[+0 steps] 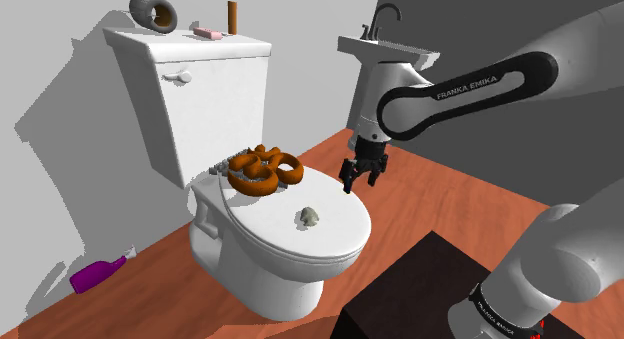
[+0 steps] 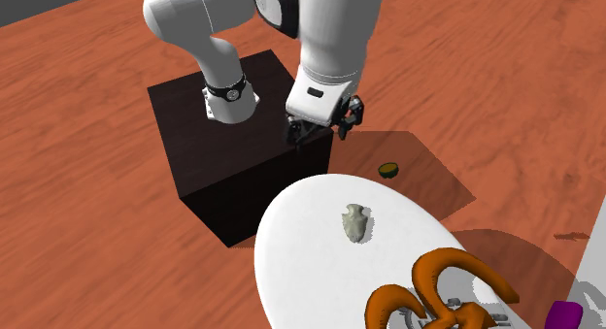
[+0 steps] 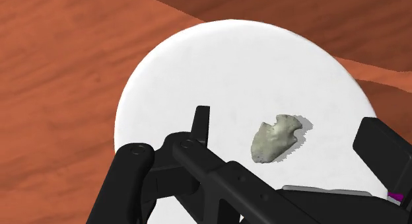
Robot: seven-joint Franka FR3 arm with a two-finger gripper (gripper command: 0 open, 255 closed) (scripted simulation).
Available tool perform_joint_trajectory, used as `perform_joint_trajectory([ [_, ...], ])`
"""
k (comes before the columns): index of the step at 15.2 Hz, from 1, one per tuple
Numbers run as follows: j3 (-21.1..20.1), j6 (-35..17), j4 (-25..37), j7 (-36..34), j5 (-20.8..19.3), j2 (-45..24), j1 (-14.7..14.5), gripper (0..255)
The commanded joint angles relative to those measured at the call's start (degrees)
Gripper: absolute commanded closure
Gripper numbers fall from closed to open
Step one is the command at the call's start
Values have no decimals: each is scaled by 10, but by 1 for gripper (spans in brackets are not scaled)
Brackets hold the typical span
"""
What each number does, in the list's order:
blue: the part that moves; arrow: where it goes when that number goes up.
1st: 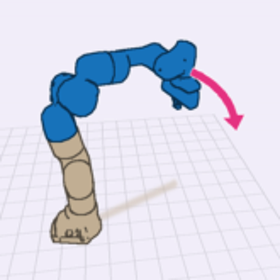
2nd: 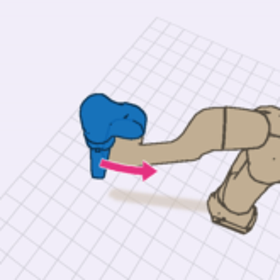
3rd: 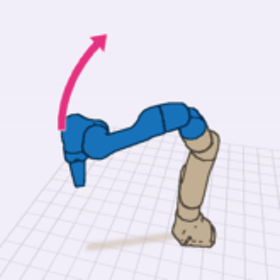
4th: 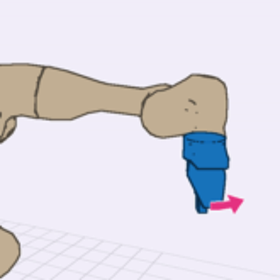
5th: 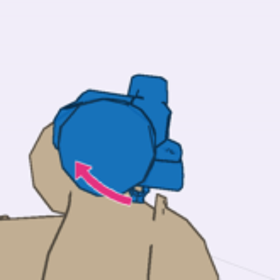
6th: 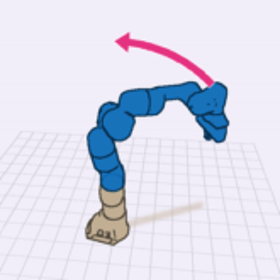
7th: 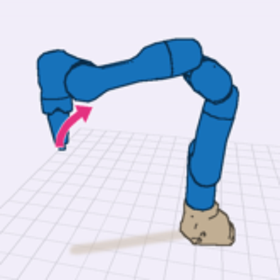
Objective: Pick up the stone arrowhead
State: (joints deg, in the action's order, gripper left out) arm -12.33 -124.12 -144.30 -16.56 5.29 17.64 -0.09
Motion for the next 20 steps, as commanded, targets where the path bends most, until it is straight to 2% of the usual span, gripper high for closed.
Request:
perform_joint_trajectory([
  [1, -16, -41, 15, -32, -15, -53, 3, 0],
  [8, -37, -141, 82, -154, -110, -224, 6, 0],
  [14, -10, -184, 174, -258, -204, -369, -25, 0],
  [20, 4, -215, 182, -277, -225, -410, -35, 0],
])
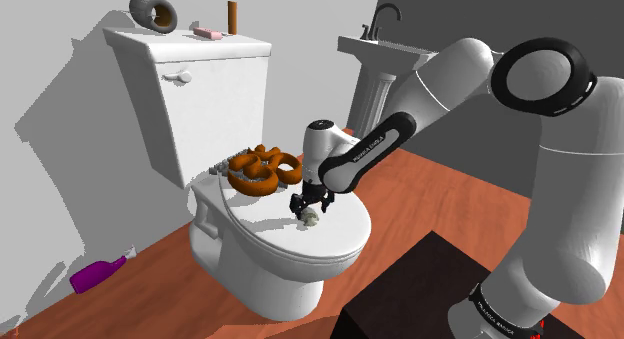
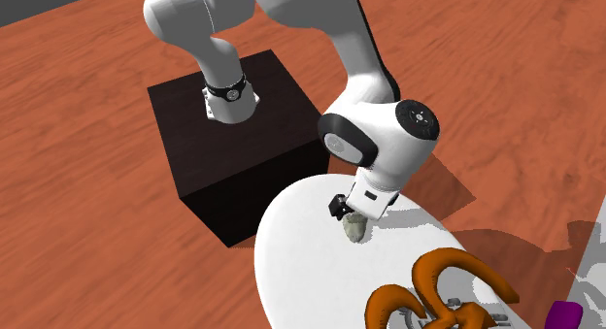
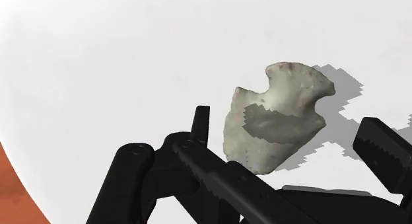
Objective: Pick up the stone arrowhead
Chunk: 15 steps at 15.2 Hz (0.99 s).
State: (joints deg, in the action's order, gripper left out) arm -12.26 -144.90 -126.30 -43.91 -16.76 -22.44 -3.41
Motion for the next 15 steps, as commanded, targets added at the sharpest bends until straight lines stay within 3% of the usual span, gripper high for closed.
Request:
perform_joint_trajectory([
  [1, 5, -13, 3, -6, -8, -16, -3, 0],
  [4, 9, -22, 5, -10, -14, -27, -6, 0],
  [5, 9, -22, 5, -11, -14, -28, -6, 255],
  [15, 7, -16, 3, -8, -10, -20, -4, 255],
])
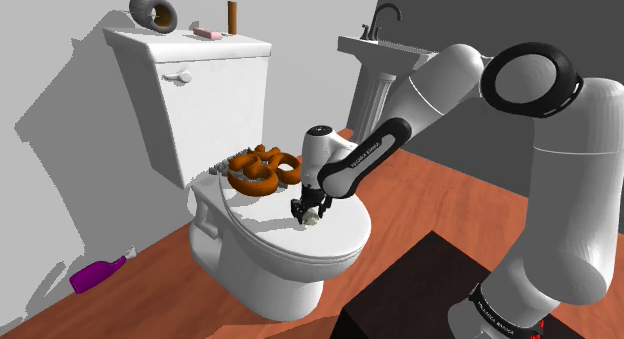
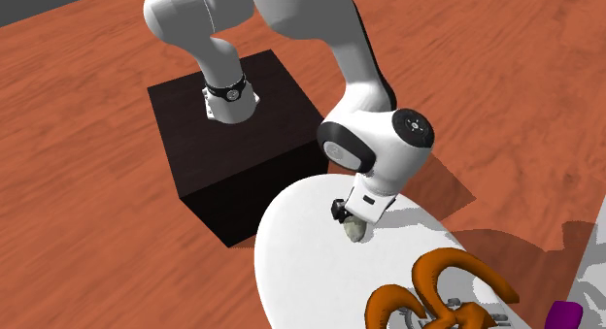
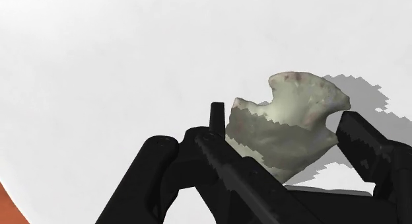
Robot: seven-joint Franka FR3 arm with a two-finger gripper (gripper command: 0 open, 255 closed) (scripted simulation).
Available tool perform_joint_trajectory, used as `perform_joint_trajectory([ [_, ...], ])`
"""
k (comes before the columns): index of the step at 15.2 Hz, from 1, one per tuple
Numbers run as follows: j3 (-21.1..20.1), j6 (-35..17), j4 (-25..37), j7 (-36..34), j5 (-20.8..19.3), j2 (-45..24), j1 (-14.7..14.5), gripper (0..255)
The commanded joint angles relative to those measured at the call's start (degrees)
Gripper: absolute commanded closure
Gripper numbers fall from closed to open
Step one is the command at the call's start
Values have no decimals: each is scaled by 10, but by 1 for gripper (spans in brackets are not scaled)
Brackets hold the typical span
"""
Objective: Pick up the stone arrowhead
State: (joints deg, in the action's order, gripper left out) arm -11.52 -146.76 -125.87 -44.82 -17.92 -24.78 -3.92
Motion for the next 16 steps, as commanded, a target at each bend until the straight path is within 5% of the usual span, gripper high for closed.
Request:
perform_joint_trajectory([
  [1, -3, 8, -2, 4, 5, 10, 3, 255],
  [16, -27, 88, -3, 41, 51, 96, 19, 255],
])
